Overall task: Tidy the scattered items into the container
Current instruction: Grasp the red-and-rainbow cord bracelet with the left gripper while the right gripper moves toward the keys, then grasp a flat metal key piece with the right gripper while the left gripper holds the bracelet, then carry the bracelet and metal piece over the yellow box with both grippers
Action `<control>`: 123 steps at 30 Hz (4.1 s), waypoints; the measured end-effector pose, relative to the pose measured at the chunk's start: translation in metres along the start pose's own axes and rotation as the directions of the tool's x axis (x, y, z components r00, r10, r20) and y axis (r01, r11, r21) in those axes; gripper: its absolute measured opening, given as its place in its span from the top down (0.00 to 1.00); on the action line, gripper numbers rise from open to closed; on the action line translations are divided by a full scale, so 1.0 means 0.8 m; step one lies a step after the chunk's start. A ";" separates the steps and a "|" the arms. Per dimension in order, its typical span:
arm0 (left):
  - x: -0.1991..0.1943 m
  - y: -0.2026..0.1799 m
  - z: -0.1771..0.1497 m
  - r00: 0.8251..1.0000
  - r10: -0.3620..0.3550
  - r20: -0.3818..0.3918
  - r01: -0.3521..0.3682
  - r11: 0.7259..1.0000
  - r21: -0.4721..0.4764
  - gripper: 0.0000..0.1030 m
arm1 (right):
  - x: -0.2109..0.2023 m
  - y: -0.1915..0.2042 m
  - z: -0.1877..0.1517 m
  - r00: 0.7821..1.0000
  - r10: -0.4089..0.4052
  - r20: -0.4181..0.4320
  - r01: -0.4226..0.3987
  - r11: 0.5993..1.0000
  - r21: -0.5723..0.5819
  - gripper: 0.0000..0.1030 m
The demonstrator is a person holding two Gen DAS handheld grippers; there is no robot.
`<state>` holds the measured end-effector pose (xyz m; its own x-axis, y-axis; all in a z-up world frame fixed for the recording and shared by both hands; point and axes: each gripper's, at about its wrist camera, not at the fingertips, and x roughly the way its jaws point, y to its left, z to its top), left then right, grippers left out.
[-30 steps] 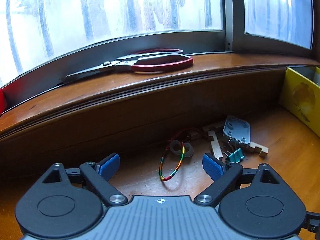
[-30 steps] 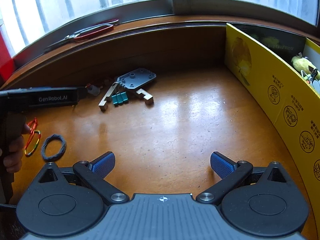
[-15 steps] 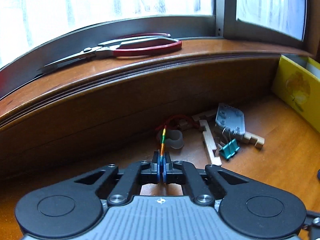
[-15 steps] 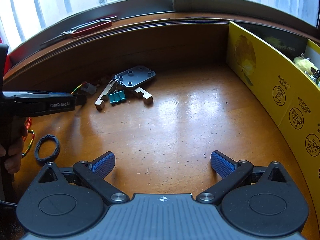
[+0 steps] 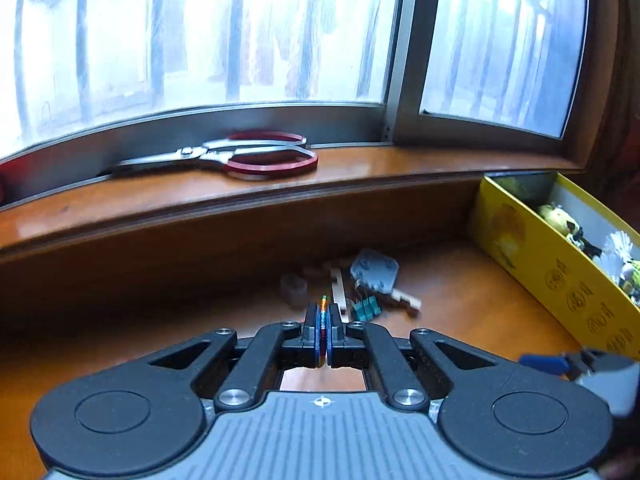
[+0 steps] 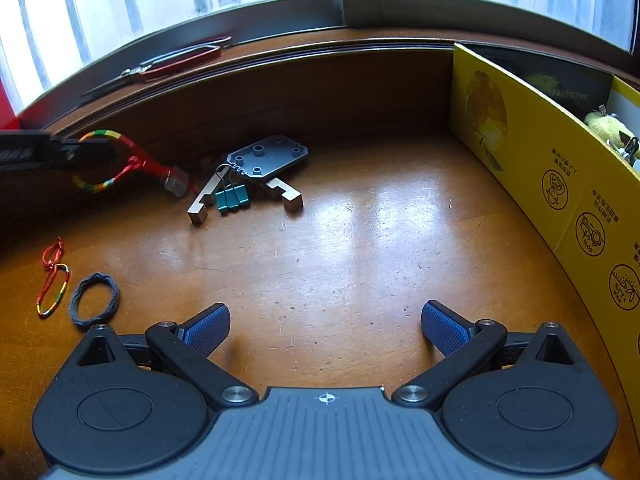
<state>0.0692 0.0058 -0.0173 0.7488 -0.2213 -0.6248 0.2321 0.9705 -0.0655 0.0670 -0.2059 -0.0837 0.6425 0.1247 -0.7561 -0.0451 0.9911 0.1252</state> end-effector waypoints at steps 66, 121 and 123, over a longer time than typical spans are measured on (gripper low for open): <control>-0.021 0.010 -0.105 0.981 -0.132 -0.141 0.133 0.991 -0.002 0.95 | 0.012 0.004 0.051 0.987 0.152 -0.046 -0.145 0.982 0.123 0.80; -0.095 -0.061 -0.012 0.971 -0.214 0.109 0.194 0.966 0.171 0.97 | -0.135 -0.026 -0.034 0.986 0.140 0.089 -0.158 0.954 0.256 0.90; -0.095 -0.073 0.000 0.969 -0.211 0.128 0.187 0.965 0.182 0.97 | -0.145 -0.036 -0.035 0.986 0.137 0.099 -0.158 0.954 0.256 0.90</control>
<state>-0.0011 -0.0337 0.0335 0.7560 -0.4319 -0.4920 0.4766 0.8783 -0.0386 -0.0277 -0.2473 -0.0174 0.7025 0.2541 -0.6648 0.0512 0.9136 0.4033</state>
